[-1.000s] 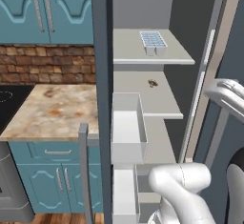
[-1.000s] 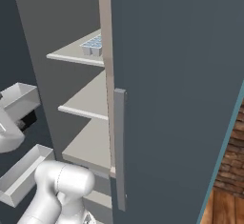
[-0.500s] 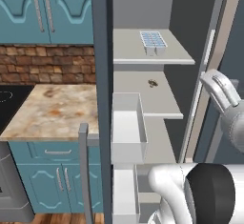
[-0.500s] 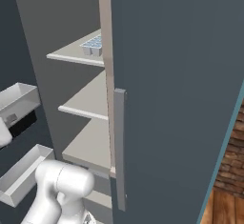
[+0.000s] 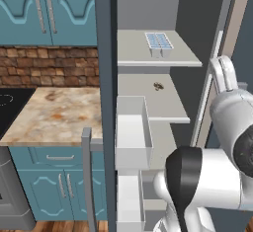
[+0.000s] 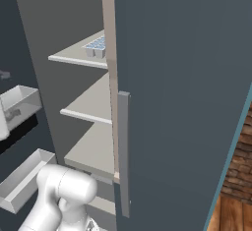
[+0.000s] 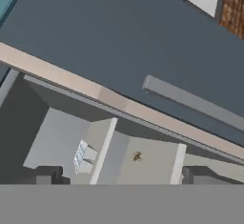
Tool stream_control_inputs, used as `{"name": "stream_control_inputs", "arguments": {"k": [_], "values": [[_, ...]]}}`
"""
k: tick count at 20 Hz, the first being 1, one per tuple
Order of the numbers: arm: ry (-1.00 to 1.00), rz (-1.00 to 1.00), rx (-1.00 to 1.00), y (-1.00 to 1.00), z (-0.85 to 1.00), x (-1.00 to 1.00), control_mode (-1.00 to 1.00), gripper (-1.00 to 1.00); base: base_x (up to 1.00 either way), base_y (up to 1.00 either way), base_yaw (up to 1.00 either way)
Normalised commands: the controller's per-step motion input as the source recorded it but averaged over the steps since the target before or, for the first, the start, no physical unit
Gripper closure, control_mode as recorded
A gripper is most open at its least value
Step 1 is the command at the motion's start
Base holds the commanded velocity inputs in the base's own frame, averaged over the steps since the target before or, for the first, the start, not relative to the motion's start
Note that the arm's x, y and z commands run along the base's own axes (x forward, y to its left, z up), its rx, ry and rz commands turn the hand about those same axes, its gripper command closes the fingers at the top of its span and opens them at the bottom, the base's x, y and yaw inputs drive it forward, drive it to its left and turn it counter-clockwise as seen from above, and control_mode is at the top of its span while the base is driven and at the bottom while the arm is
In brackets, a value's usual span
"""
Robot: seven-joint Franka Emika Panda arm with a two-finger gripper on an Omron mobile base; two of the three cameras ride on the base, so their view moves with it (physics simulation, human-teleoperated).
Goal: Open the freezer door, pick up the ice cube tray from the freezer, and place it on the dining counter.
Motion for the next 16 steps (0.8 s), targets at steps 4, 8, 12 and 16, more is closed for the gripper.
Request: {"name": "stream_control_inputs", "arguments": {"k": [4, 8, 12, 16], "values": [[-0.01, -0.14, 0.16, 0.03, 0.04, 0.53, -1.00, -1.00, 0.00, 0.00, 0.00], [-0.03, -0.02, 0.14, 0.00, 0.00, 0.51, -1.00, -1.00, 0.00, 0.00, 0.00], [-0.14, 0.00, 0.10, 0.00, -0.11, 0.51, -1.00, -1.00, 0.00, 0.00, 0.00], [-0.18, 0.00, 0.06, -0.06, -0.03, 0.51, -1.00, -1.00, 0.00, 0.00, 0.00]]}}
